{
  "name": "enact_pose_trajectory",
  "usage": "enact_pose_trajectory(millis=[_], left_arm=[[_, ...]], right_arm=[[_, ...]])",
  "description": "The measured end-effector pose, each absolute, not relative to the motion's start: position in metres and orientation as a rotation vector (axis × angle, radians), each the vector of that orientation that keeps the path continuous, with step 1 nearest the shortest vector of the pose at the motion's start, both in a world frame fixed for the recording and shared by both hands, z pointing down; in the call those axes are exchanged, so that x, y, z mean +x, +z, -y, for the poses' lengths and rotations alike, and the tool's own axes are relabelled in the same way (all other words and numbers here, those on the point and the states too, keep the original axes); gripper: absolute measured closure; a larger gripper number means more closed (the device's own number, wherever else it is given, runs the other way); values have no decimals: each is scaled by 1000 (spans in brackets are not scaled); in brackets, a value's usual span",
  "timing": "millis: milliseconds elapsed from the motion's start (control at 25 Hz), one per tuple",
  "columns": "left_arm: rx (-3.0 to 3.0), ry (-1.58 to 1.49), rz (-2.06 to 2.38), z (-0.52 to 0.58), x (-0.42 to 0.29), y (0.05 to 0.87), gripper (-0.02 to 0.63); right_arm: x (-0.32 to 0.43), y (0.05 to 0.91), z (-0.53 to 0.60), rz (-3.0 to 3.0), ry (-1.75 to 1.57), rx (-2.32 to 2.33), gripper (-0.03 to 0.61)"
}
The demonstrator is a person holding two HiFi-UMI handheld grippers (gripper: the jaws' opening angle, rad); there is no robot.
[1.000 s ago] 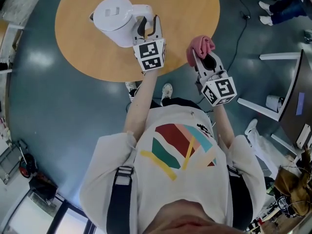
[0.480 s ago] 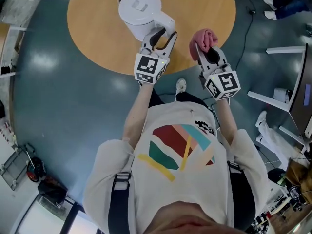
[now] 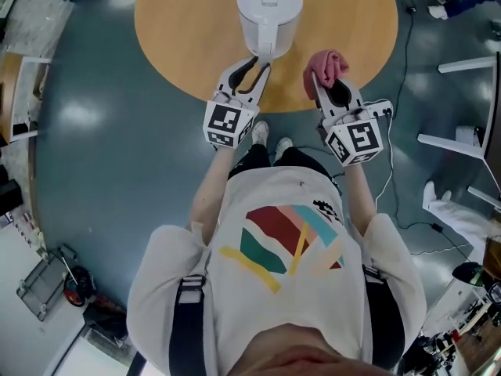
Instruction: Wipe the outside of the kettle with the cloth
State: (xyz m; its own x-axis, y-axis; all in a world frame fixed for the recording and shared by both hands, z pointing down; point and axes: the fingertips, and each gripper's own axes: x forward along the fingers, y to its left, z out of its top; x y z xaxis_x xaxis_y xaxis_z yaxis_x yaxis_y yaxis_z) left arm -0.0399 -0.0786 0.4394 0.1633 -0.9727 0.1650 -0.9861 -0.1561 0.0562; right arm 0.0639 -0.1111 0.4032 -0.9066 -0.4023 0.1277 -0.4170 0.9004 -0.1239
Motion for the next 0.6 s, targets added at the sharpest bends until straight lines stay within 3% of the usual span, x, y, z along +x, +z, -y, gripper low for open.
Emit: enact_pose_trajectory(millis=[160, 600], left_arm=[[2146, 132, 2151, 68, -56, 422, 457], [2216, 53, 2116, 90, -41, 414, 448]], right_arm=[[74, 405, 99, 2962, 261, 640, 532], [94, 403, 98, 2906, 257, 905, 531]])
